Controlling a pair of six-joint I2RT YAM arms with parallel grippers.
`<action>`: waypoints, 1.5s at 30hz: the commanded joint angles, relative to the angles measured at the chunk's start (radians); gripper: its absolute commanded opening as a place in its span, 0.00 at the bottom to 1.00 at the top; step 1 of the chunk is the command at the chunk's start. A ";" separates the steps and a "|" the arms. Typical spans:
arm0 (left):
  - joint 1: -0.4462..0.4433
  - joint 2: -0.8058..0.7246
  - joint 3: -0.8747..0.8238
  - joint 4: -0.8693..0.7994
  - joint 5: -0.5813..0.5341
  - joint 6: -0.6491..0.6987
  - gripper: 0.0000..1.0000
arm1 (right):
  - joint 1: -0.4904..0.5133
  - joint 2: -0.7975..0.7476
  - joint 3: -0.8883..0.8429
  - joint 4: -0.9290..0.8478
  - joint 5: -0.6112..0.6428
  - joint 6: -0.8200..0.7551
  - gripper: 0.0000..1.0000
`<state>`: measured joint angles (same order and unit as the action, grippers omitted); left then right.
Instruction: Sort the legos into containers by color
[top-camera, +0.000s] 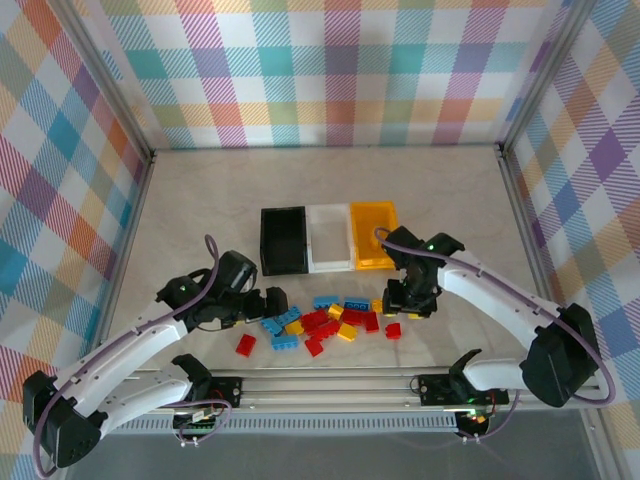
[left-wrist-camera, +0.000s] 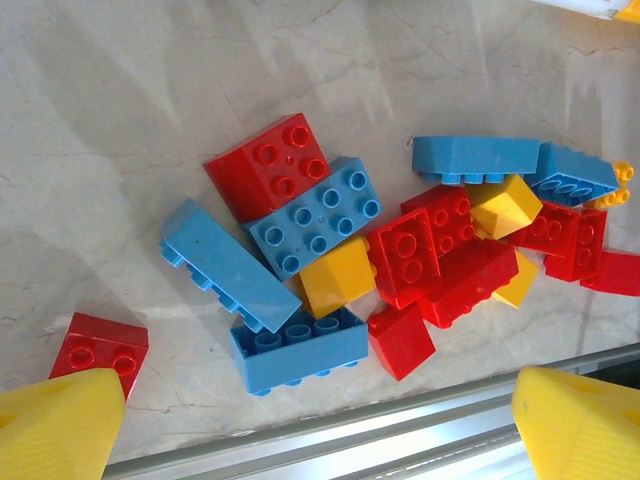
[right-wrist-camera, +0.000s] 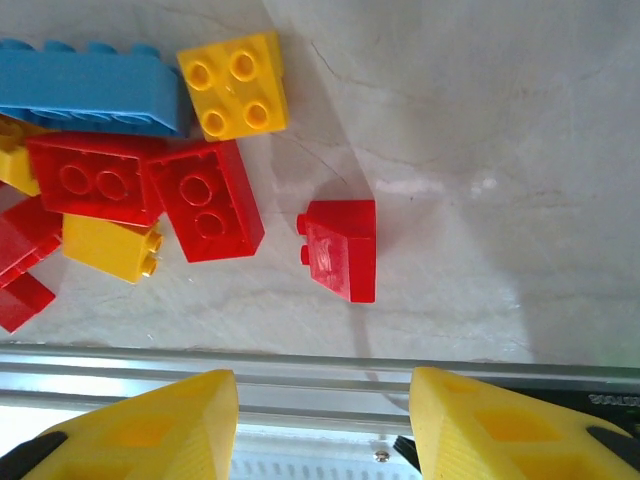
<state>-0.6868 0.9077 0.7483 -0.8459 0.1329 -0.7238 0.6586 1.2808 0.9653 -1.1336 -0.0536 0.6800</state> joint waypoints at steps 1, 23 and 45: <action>-0.003 -0.021 -0.028 0.025 0.021 -0.026 1.00 | 0.018 -0.024 -0.057 0.041 -0.030 0.090 0.49; -0.003 -0.023 -0.030 0.006 0.005 -0.023 1.00 | 0.059 0.087 -0.241 0.240 -0.041 0.143 0.46; -0.003 -0.032 -0.038 -0.015 -0.001 -0.021 1.00 | 0.062 0.212 -0.214 0.296 0.000 0.102 0.37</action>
<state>-0.6868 0.8906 0.7238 -0.8364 0.1390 -0.7403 0.7143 1.4826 0.7395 -0.8341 -0.0689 0.7956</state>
